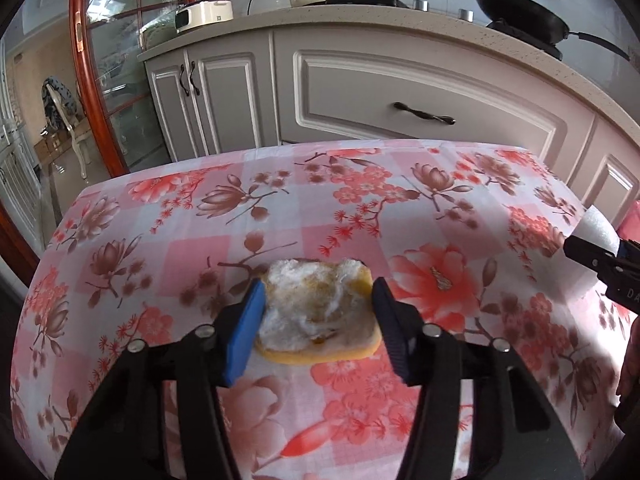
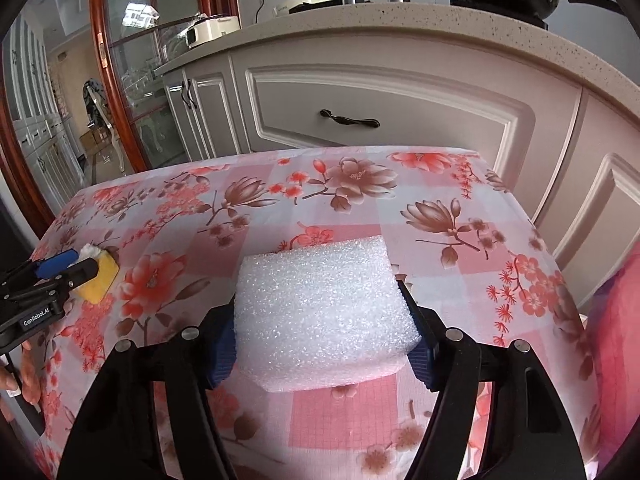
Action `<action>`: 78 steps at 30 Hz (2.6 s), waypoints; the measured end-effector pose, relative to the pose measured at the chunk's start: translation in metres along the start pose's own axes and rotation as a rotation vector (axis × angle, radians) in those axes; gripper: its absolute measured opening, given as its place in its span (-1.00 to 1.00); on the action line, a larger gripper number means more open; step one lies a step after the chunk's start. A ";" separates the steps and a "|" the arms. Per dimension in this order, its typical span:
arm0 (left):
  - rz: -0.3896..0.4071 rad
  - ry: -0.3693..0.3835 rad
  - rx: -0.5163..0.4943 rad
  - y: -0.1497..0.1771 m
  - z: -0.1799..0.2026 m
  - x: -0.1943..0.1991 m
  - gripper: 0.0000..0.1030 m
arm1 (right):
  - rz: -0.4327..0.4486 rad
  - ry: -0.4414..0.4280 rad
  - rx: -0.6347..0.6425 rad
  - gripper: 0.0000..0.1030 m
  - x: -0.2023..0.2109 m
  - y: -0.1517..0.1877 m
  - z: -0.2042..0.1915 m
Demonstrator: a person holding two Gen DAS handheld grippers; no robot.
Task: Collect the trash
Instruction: 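Grasp the white foam block with the right tool while the left tool grasps the yellow sponge, then carry the foam block and yellow sponge over the pink bin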
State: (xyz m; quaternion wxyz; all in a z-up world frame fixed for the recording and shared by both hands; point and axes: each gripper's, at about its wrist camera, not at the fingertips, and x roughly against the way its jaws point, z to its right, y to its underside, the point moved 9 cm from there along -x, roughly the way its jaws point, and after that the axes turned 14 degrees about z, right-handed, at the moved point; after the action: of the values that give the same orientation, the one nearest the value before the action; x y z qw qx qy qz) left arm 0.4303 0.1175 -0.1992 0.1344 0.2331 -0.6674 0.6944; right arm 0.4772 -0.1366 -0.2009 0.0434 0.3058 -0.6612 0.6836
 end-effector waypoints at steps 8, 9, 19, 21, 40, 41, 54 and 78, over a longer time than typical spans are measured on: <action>0.026 0.031 -0.026 0.011 0.016 0.032 -0.68 | 0.040 -0.006 -0.014 0.28 0.038 0.001 -0.009; 0.026 0.035 -0.020 0.013 0.015 0.035 -0.68 | 0.042 -0.006 -0.014 0.28 0.043 0.002 -0.010; 0.010 0.044 0.100 0.018 -0.003 0.055 0.41 | 0.046 -0.015 -0.057 0.28 0.071 0.012 -0.014; -0.010 0.045 0.107 0.017 -0.002 0.046 0.44 | 0.045 -0.019 -0.061 0.28 0.070 0.013 -0.015; -0.102 0.018 0.061 0.020 -0.002 -0.008 -0.33 | 0.049 -0.060 -0.083 0.28 0.061 0.010 -0.026; -0.094 0.021 0.058 0.021 0.000 -0.004 -0.34 | 0.049 -0.060 -0.080 0.28 0.063 0.010 -0.027; 0.050 0.063 0.036 0.023 0.024 0.089 -0.39 | 0.090 -0.059 -0.061 0.28 0.112 0.017 -0.037; 0.287 0.230 -0.011 -0.007 0.118 0.225 -0.39 | 0.217 0.017 -0.043 0.28 0.211 0.017 -0.006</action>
State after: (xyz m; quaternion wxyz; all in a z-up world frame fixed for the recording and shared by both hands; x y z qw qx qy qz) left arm 0.2582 -0.0268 -0.0803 0.1108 0.0539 -0.6778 0.7248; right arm 0.2967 -0.2060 -0.1152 -0.0188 0.2256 -0.7046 0.6725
